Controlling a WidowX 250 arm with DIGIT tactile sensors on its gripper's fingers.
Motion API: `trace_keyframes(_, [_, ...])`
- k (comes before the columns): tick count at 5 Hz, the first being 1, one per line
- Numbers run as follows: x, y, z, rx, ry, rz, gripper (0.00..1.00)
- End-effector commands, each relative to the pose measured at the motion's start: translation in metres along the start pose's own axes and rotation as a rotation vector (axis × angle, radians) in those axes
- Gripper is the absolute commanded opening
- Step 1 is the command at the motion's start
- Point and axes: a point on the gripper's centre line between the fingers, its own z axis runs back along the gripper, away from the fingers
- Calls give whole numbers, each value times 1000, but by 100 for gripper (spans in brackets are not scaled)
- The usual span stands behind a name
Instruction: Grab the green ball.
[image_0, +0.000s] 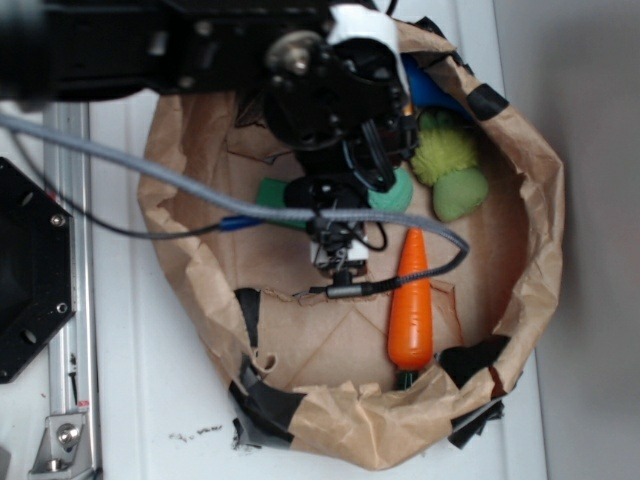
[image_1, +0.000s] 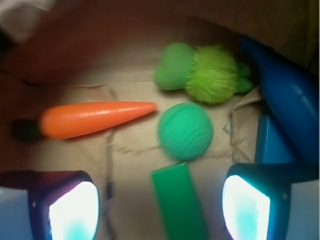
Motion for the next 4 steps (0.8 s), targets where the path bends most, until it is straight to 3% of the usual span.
trace_keyframes(1, [17,-8,-41,90,17,-163,100])
trace_keyframes(2, [18,-17,-49,229,-83,-188,0])
trace_keyframes(3, [28,-23,-37,344,-221,-114,0])
trace_keyframes(4, [32,-27,-6,323,-250,-57,0])
